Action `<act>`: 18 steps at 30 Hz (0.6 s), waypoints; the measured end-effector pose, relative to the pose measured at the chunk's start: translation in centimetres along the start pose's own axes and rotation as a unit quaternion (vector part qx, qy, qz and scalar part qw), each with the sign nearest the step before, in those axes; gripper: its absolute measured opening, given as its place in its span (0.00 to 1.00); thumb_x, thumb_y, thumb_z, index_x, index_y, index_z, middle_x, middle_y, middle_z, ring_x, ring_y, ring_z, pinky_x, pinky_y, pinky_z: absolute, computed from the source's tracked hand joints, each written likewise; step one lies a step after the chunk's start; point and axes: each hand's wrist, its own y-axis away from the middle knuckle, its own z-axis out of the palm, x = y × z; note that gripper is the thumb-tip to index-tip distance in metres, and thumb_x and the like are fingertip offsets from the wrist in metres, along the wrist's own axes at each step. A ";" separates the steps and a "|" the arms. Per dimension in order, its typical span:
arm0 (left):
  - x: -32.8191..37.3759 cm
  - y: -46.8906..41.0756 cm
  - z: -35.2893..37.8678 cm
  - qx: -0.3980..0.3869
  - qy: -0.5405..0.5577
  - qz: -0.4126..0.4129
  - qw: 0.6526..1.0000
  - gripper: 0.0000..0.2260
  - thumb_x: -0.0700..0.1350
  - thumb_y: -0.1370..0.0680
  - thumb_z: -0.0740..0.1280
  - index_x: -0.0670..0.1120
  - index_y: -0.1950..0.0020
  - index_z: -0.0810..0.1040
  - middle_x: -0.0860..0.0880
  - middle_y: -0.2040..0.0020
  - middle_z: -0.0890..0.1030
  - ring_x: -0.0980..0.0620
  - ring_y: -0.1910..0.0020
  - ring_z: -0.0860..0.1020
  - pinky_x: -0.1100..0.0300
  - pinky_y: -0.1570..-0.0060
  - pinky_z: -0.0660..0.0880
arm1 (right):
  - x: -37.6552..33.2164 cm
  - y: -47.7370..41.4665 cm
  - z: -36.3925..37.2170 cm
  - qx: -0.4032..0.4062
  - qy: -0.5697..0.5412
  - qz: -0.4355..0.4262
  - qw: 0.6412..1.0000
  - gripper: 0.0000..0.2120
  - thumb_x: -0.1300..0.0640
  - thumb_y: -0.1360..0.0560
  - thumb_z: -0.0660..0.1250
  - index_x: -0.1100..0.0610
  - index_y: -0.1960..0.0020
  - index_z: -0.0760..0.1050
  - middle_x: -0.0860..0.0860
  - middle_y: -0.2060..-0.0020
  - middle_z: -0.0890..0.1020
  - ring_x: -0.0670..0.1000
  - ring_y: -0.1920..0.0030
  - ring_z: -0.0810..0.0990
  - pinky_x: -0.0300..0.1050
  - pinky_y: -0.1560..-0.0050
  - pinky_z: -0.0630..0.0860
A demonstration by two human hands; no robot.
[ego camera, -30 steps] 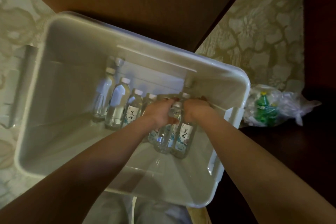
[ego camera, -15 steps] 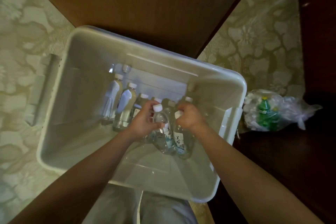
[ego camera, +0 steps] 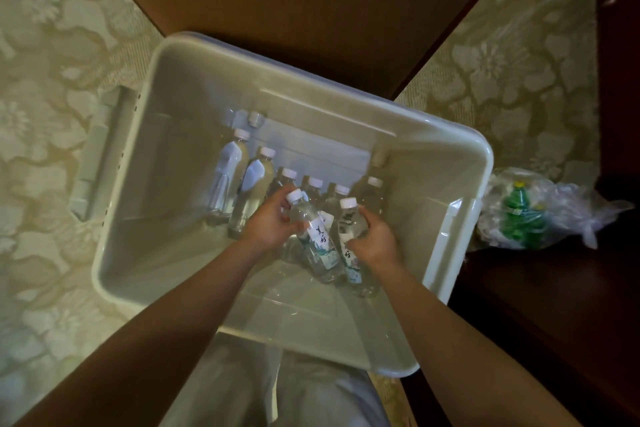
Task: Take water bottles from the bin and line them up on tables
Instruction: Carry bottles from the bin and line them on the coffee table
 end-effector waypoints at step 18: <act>0.8 0.9 4.4 0.092 0.087 -0.115 0.985 0.33 0.55 0.31 0.77 0.47 0.34 0.65 0.46 0.39 0.78 0.47 0.43 0.79 0.54 0.45 0.75 | 0.0 -0.3 1.0 -0.003 -0.017 0.002 1.000 0.26 0.54 0.33 0.79 0.53 0.39 0.75 0.50 0.48 0.82 0.55 0.49 0.81 0.42 0.54 0.71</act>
